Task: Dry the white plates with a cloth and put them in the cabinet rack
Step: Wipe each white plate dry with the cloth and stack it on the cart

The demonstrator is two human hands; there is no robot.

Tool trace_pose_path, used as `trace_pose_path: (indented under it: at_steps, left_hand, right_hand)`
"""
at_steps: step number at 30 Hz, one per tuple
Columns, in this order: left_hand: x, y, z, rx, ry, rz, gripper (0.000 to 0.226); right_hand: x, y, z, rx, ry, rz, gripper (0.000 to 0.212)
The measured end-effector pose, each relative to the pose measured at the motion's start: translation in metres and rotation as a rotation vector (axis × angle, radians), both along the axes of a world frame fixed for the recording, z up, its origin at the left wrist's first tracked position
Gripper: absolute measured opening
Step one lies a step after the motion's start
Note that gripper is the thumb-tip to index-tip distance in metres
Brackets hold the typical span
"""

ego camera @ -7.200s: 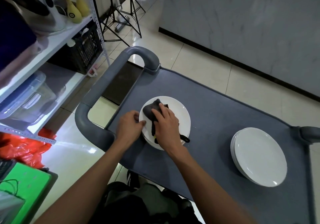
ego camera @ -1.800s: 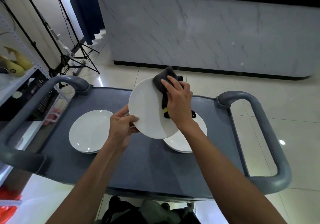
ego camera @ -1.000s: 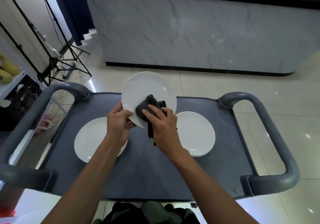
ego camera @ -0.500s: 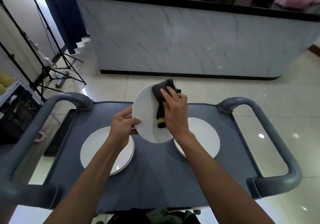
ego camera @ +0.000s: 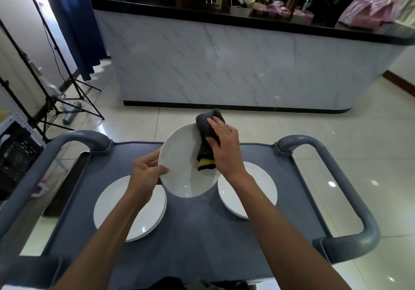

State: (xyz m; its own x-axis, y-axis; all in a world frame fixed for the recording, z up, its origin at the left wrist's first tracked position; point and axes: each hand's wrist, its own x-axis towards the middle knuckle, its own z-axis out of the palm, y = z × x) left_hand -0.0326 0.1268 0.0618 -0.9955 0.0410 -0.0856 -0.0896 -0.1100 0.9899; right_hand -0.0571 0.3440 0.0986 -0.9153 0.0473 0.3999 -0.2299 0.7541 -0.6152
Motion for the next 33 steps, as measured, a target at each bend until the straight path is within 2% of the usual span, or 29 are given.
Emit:
trace_pose_path:
  at_steps: [7,13,19,27,33]
  left_hand:
    - [0.005,0.007,0.011,-0.083,0.178,-0.075,0.072]
    - [0.008,0.017,0.015,-0.181,0.291,-0.073,0.072]
    - [0.012,0.028,0.011,-0.208,0.326,-0.016,0.073]
    - [0.028,0.051,0.017,-0.348,0.372,0.044,0.081]
    - [0.036,0.063,0.008,-0.318,0.363,0.084,0.080]
  right_hand:
    - [0.002,0.018,0.007,-0.031,-0.051,0.019,0.063]
    - [0.006,0.034,0.011,-0.091,-0.044,0.051,0.069]
    - [0.010,0.046,0.010,-0.124,0.080,0.050,0.060]
    - [0.025,0.058,-0.006,-0.158,0.170,0.025,0.043]
    - [0.035,0.063,-0.015,-0.186,0.276,-0.008,0.029]
